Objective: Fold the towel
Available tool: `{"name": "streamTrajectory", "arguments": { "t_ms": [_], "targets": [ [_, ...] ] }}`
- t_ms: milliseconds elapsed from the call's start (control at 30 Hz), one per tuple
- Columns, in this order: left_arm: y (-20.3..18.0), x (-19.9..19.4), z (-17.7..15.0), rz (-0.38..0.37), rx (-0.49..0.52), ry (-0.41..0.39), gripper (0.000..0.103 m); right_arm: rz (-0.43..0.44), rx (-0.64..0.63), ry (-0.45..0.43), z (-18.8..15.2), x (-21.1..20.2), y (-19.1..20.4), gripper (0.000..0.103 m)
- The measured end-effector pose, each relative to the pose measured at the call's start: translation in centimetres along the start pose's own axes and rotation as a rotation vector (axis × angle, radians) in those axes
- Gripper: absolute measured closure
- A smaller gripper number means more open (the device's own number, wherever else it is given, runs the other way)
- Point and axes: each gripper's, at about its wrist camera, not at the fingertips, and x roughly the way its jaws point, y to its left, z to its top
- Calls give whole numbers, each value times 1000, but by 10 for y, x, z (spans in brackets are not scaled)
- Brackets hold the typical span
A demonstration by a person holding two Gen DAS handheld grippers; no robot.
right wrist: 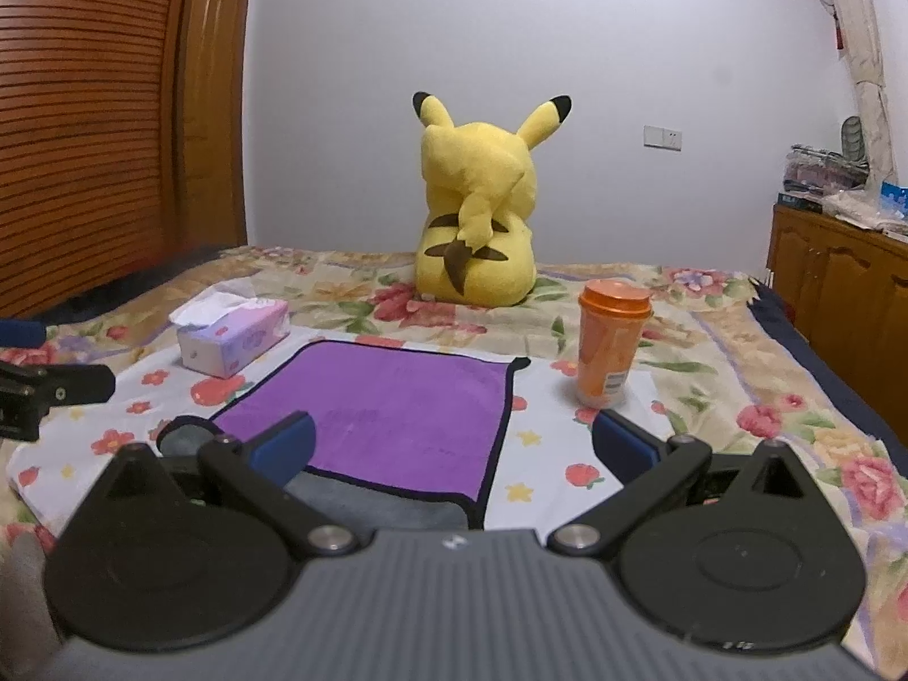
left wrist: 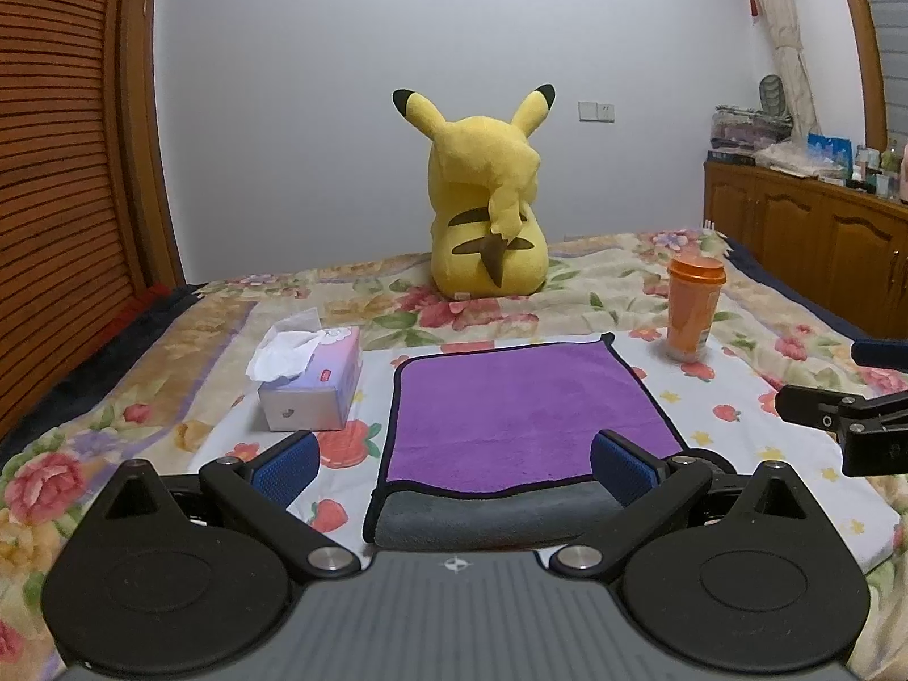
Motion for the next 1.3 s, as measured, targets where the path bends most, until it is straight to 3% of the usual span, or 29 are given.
{"name": "streamTrajectory", "arguments": {
  "t_ms": [600, 1300],
  "targets": [
    [16, 57, 4, -15, 36, 81, 0, 65, -9, 101, -3, 49, 3, 0],
    [59, 128, -7, -54, -18, 241, 1, 110, -11, 222, -15, 103, 5, 0]
  ]
}}
